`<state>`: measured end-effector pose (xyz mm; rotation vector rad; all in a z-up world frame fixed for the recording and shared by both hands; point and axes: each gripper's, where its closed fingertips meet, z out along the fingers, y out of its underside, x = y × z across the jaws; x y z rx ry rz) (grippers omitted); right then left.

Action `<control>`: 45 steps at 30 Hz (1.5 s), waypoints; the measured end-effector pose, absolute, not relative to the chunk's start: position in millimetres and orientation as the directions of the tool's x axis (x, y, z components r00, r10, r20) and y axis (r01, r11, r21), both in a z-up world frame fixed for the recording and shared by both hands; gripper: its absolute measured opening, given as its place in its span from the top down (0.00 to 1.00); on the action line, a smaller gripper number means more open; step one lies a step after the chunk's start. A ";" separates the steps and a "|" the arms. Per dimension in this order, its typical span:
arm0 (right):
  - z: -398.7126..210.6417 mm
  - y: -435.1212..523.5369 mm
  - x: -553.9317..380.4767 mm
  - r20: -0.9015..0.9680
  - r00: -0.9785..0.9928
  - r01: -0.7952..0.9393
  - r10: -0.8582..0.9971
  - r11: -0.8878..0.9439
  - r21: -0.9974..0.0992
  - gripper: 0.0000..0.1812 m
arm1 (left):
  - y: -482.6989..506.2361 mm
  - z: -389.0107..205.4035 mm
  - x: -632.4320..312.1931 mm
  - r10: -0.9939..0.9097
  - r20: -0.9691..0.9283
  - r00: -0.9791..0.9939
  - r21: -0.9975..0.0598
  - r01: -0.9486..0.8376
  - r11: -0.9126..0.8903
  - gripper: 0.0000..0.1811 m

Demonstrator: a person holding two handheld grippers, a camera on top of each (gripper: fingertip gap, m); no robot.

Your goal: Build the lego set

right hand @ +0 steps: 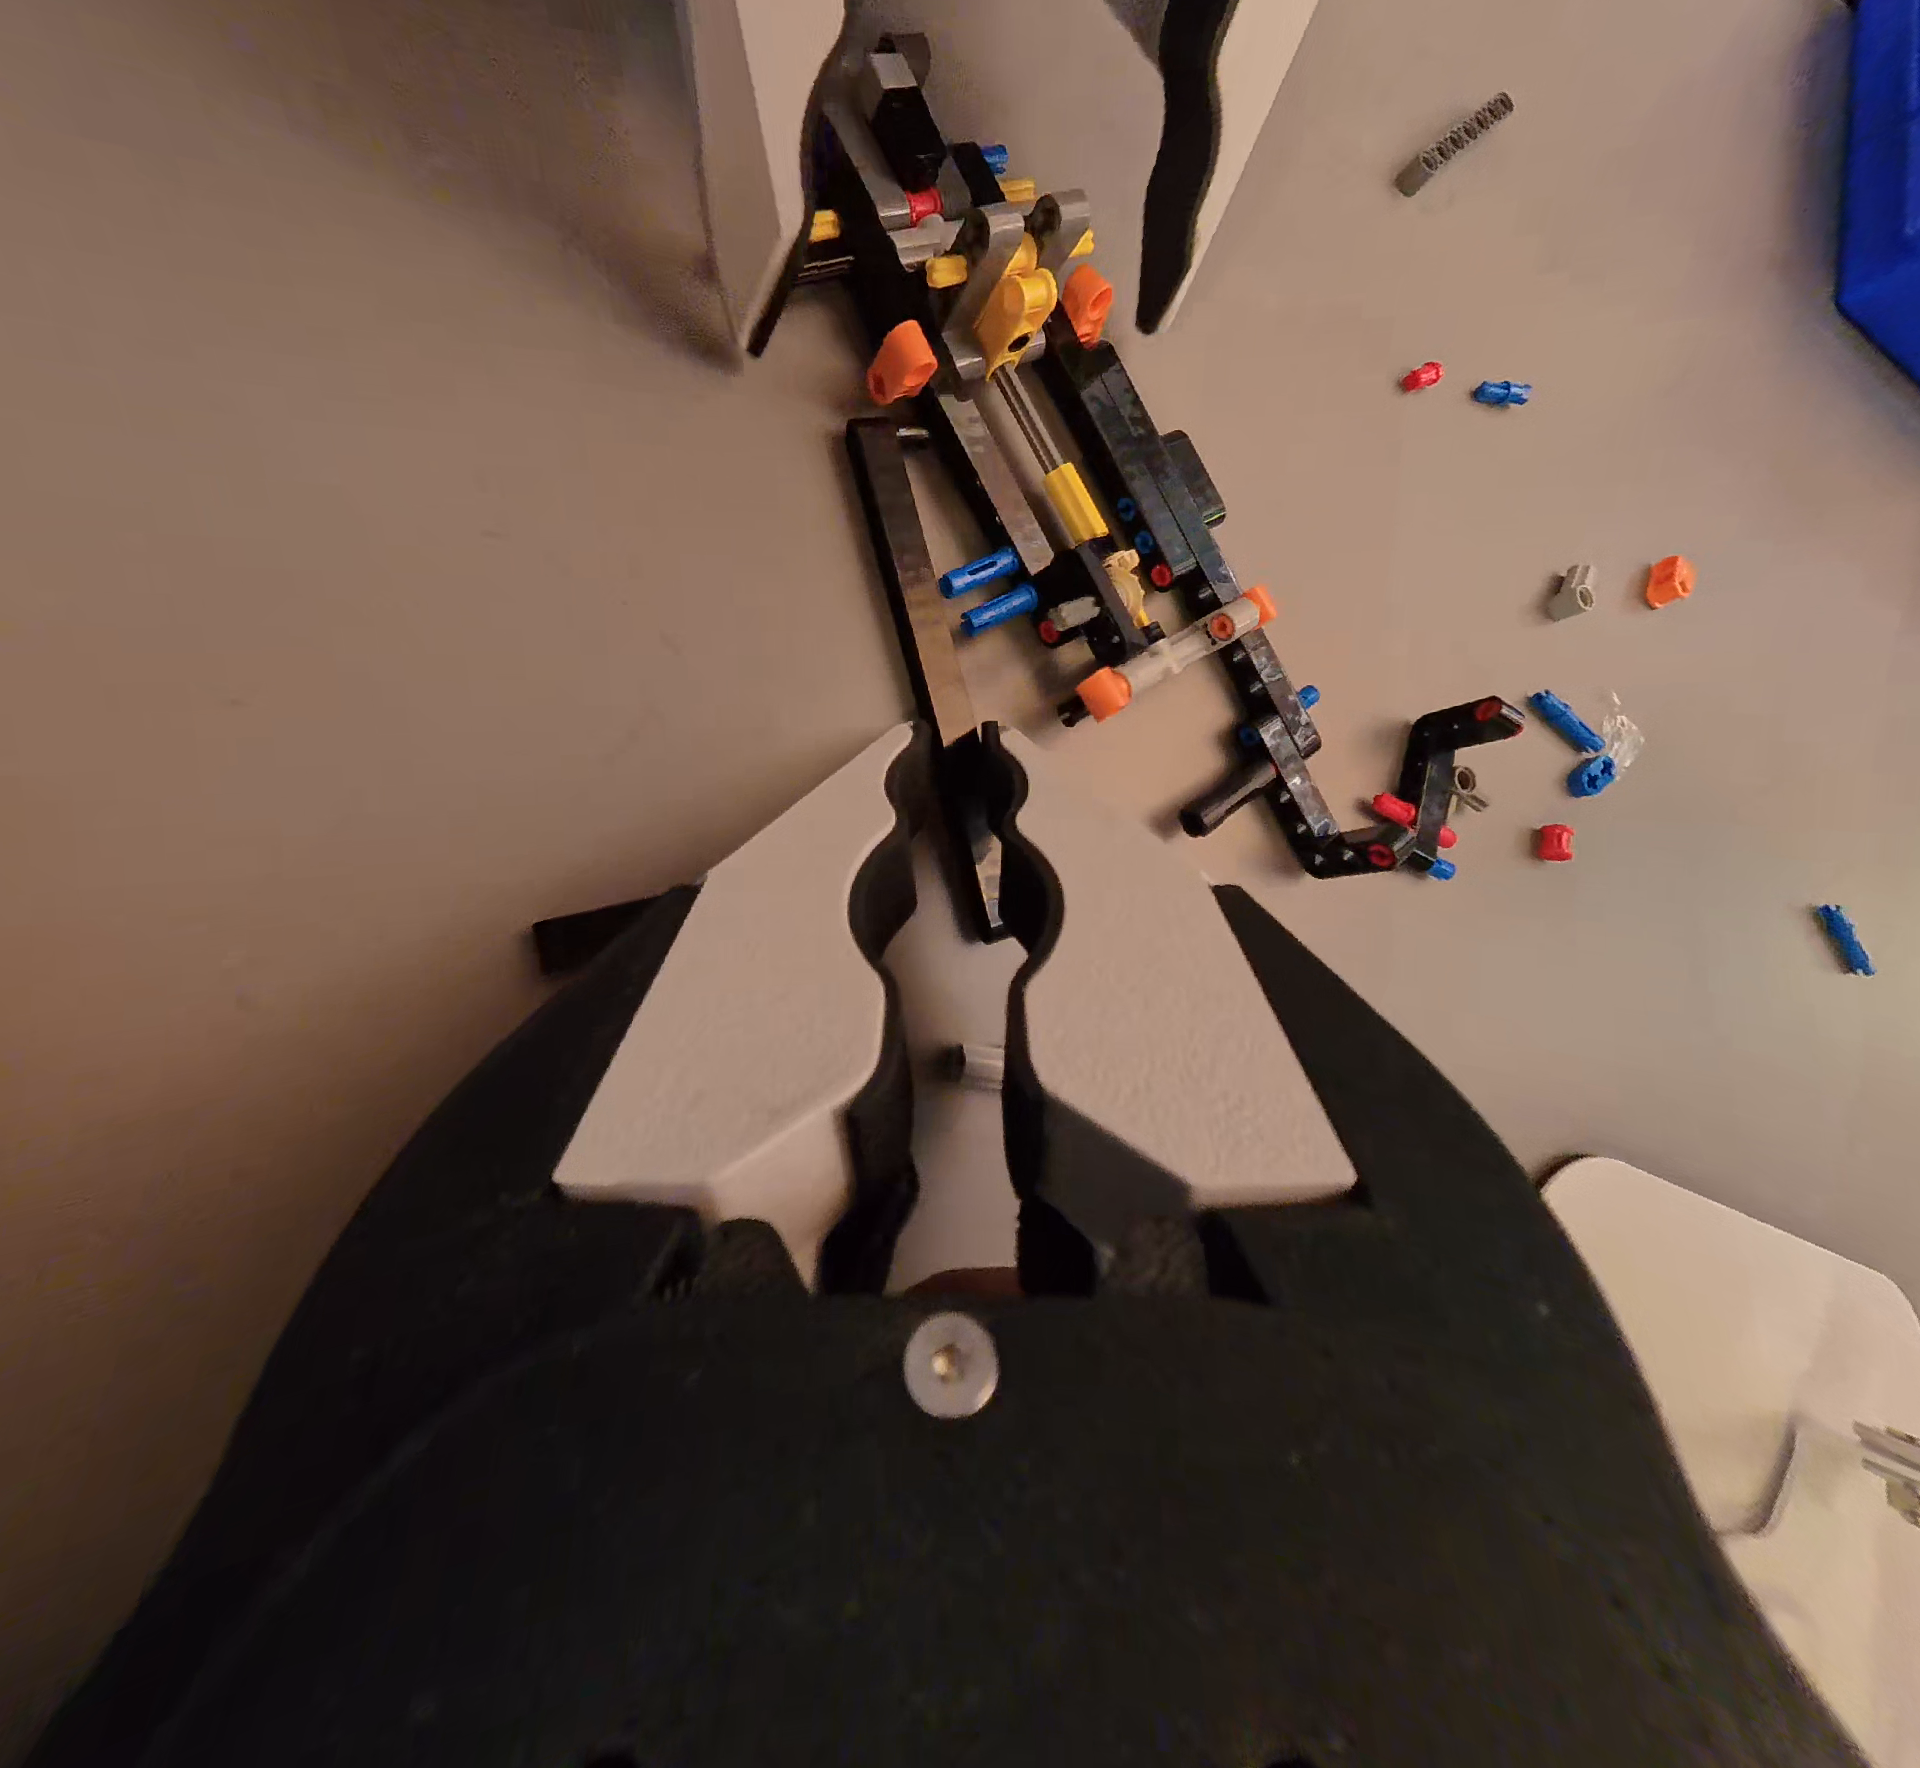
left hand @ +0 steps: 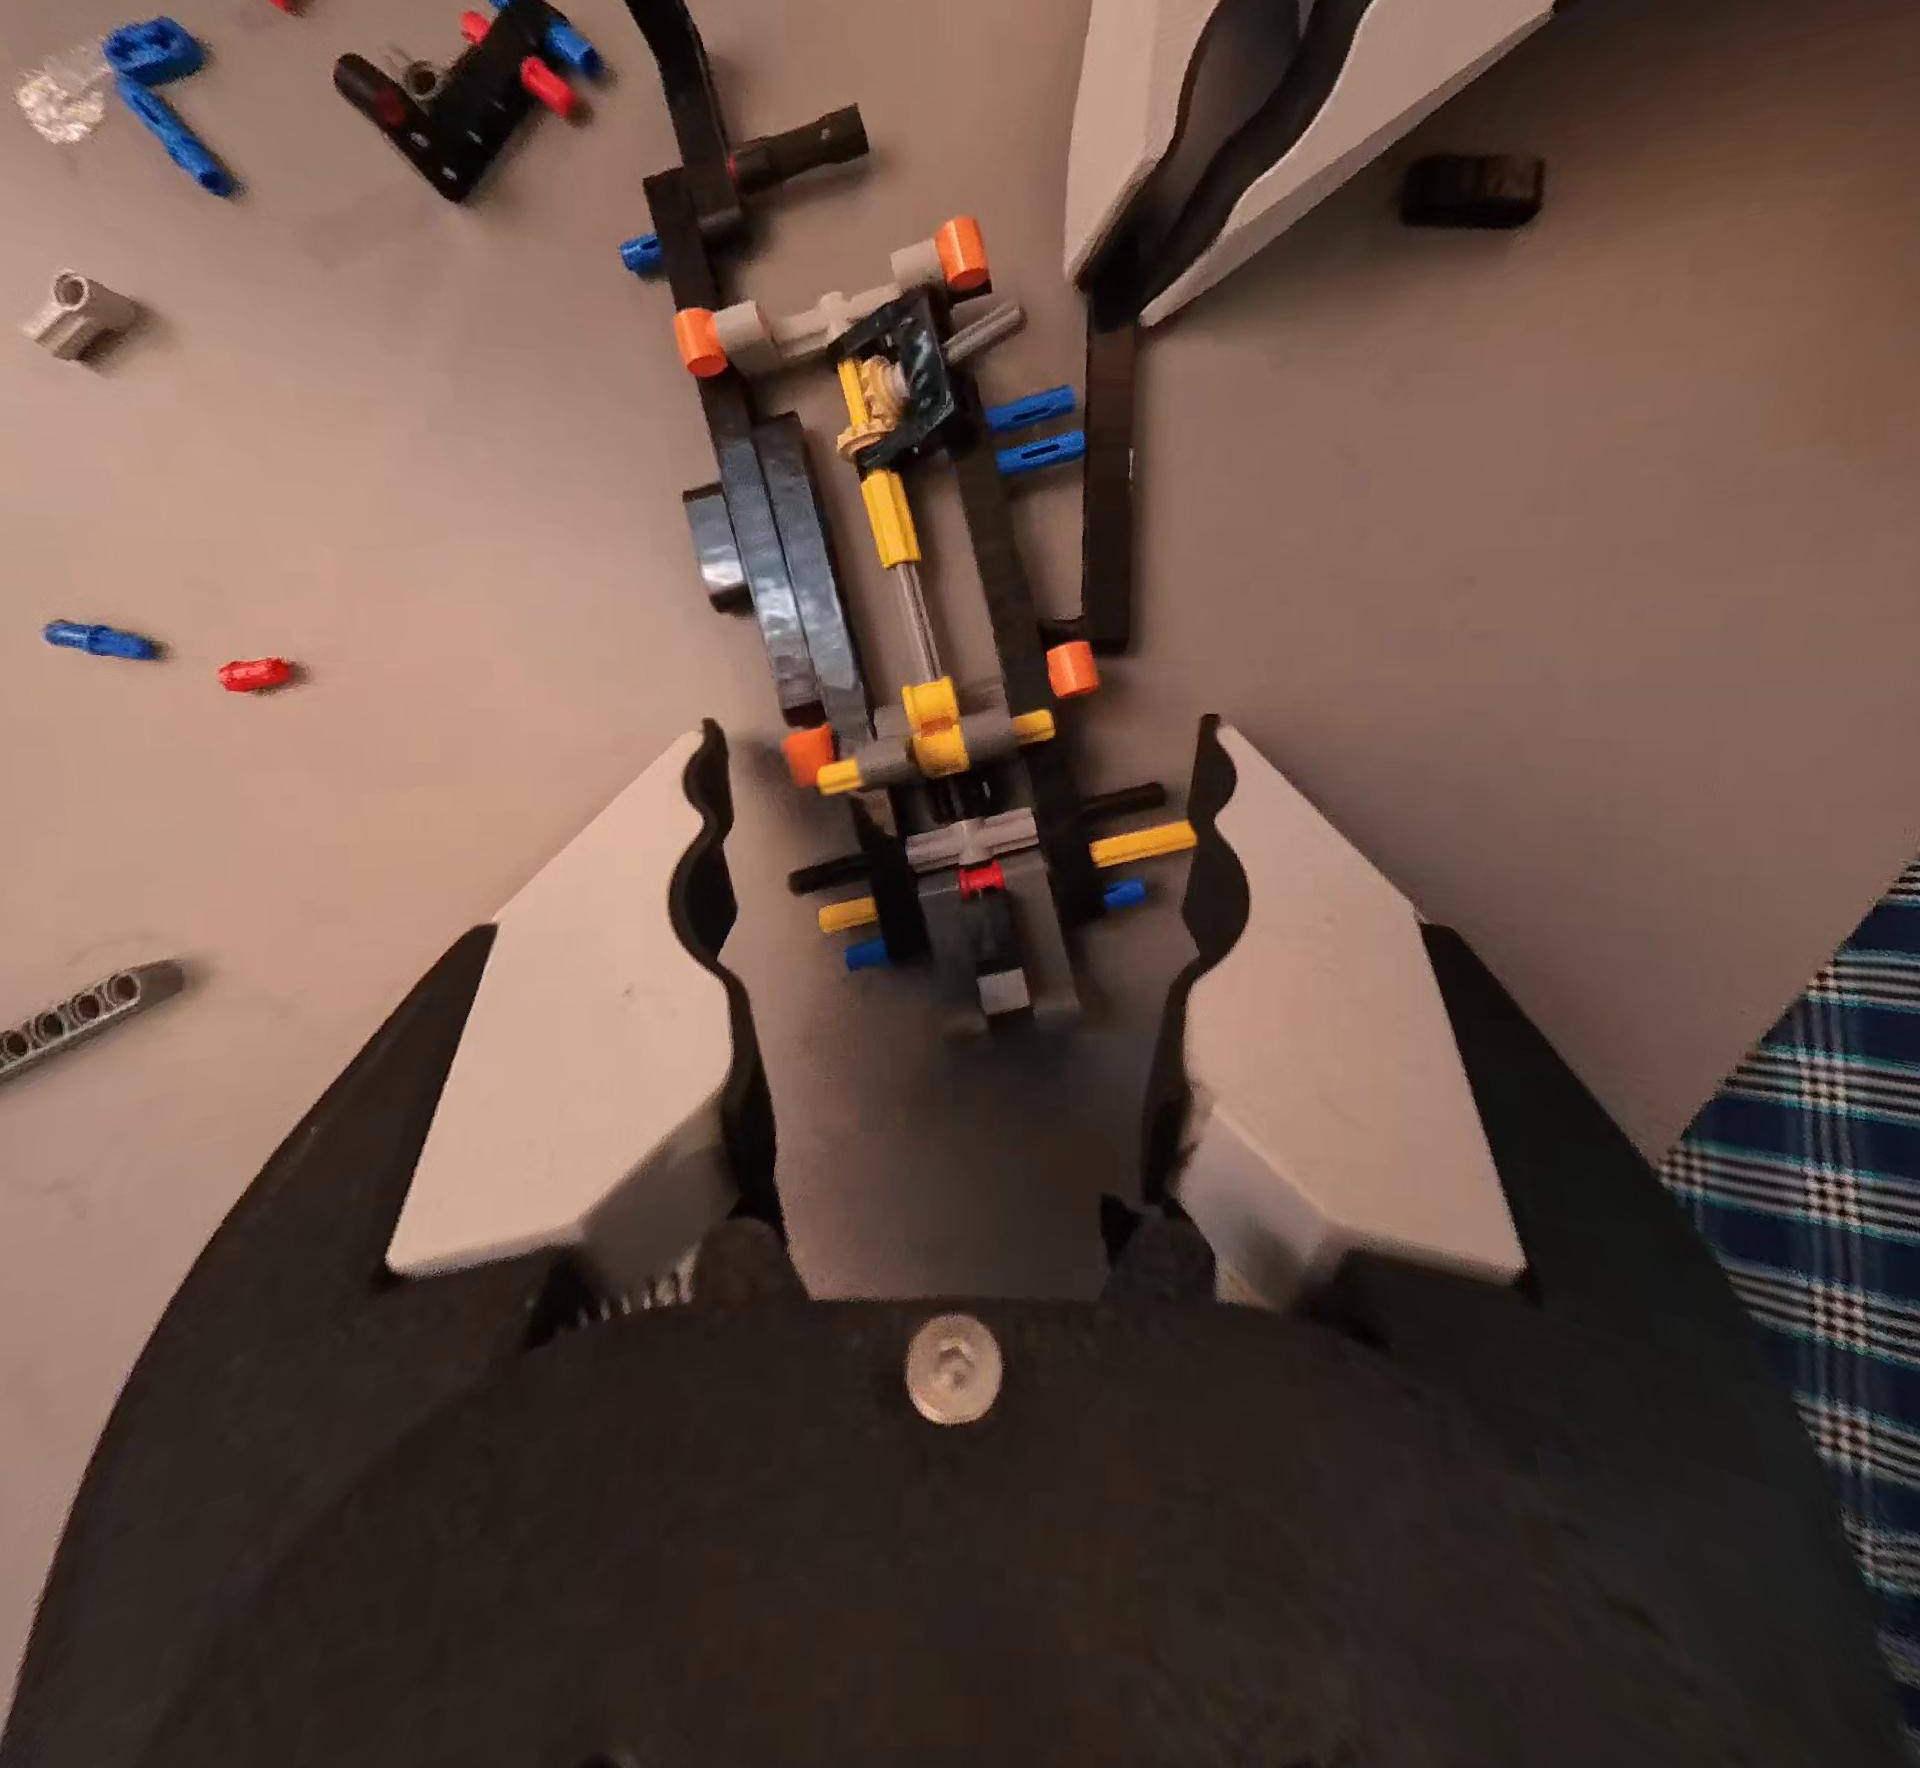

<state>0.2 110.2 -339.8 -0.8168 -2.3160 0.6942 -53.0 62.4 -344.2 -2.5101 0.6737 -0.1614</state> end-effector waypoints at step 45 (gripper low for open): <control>-329.3 107.1 4.0 0.391 -0.652 0.311 0.650 0.699 -0.644 0.97 | 70.3 -343.8 -53.8 -0.604 -0.059 0.795 -0.545 -0.532 -0.648 0.71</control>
